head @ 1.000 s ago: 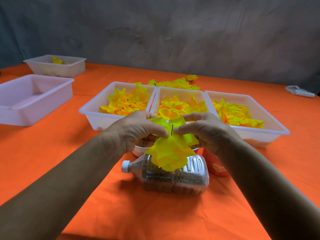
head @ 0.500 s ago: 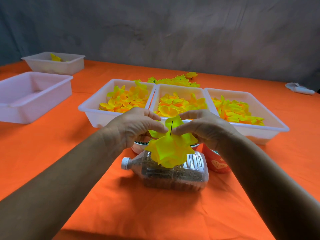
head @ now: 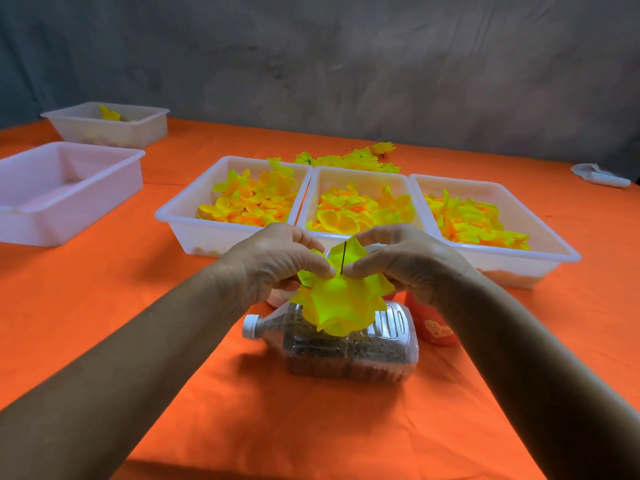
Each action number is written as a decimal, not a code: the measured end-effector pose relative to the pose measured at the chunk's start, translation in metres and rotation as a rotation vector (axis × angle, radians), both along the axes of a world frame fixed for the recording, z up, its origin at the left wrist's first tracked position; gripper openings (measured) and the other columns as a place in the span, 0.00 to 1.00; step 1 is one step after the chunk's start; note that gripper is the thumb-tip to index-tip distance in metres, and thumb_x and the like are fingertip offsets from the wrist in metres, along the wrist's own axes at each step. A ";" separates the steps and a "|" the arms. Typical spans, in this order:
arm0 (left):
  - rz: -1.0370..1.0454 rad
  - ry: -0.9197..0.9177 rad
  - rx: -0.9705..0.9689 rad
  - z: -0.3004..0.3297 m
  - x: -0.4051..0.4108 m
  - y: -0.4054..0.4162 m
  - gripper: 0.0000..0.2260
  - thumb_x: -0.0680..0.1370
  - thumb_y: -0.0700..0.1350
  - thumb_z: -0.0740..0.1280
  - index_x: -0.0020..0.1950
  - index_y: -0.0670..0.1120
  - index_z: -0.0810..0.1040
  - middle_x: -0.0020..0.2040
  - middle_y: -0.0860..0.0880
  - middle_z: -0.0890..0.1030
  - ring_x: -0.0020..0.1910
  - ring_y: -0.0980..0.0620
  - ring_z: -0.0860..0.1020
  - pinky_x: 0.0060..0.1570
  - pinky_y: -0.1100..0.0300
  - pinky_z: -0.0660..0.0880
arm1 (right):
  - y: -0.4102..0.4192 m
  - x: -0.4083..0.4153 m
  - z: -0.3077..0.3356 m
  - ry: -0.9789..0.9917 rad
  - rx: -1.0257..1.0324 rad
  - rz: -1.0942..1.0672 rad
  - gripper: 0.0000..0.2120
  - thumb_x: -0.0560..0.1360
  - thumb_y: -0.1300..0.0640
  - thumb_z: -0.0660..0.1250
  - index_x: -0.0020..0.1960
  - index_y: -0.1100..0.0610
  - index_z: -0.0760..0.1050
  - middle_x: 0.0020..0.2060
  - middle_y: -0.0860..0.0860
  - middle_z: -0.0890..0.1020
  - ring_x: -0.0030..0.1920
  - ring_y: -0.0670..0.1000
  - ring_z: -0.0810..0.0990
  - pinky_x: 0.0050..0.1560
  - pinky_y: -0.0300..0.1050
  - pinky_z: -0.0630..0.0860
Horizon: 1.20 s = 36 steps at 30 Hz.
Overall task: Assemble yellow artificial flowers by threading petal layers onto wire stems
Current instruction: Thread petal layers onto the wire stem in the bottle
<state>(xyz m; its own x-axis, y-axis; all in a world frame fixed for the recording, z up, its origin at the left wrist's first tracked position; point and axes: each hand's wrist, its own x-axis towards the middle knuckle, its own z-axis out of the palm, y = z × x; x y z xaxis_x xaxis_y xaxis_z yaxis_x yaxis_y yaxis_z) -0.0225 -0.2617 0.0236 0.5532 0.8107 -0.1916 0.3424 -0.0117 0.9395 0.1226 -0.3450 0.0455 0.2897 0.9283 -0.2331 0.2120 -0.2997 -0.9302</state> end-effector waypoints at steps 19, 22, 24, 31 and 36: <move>-0.015 0.034 0.090 -0.005 0.005 -0.001 0.14 0.66 0.36 0.76 0.46 0.49 0.79 0.45 0.50 0.77 0.39 0.54 0.73 0.28 0.64 0.67 | 0.005 -0.001 -0.009 -0.125 0.007 0.040 0.21 0.66 0.71 0.72 0.57 0.61 0.75 0.38 0.55 0.81 0.30 0.49 0.79 0.28 0.36 0.75; -0.007 0.045 0.085 -0.006 0.005 0.000 0.13 0.66 0.37 0.76 0.46 0.49 0.79 0.42 0.50 0.76 0.38 0.53 0.73 0.27 0.66 0.67 | 0.005 0.000 -0.008 -0.148 0.006 0.035 0.17 0.65 0.70 0.73 0.51 0.58 0.76 0.34 0.51 0.79 0.27 0.46 0.77 0.23 0.33 0.72; -0.006 0.051 0.080 -0.006 0.005 0.000 0.12 0.66 0.37 0.76 0.44 0.49 0.79 0.41 0.50 0.76 0.37 0.53 0.72 0.26 0.67 0.67 | 0.007 0.000 -0.008 -0.167 0.006 0.036 0.15 0.65 0.70 0.74 0.44 0.54 0.75 0.33 0.51 0.79 0.28 0.47 0.77 0.24 0.34 0.73; -0.031 0.075 0.078 -0.007 0.003 0.004 0.13 0.65 0.39 0.77 0.45 0.50 0.79 0.43 0.51 0.77 0.39 0.53 0.74 0.31 0.64 0.69 | 0.008 0.002 -0.012 -0.171 0.034 0.031 0.18 0.64 0.69 0.75 0.39 0.50 0.72 0.33 0.47 0.78 0.30 0.46 0.77 0.23 0.33 0.73; -0.066 0.073 0.040 -0.010 0.001 0.006 0.12 0.66 0.38 0.77 0.44 0.49 0.78 0.37 0.54 0.74 0.36 0.54 0.75 0.30 0.63 0.71 | 0.006 0.003 -0.021 -0.146 0.054 0.003 0.21 0.63 0.68 0.77 0.52 0.54 0.75 0.38 0.50 0.77 0.36 0.48 0.78 0.30 0.38 0.74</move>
<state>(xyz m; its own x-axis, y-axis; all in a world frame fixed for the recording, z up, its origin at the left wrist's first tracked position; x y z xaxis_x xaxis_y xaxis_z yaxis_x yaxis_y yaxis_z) -0.0216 -0.2553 0.0133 0.5917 0.7806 -0.2012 0.4069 -0.0738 0.9105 0.1256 -0.3386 0.0247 0.3141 0.9392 -0.1387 0.3474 -0.2496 -0.9039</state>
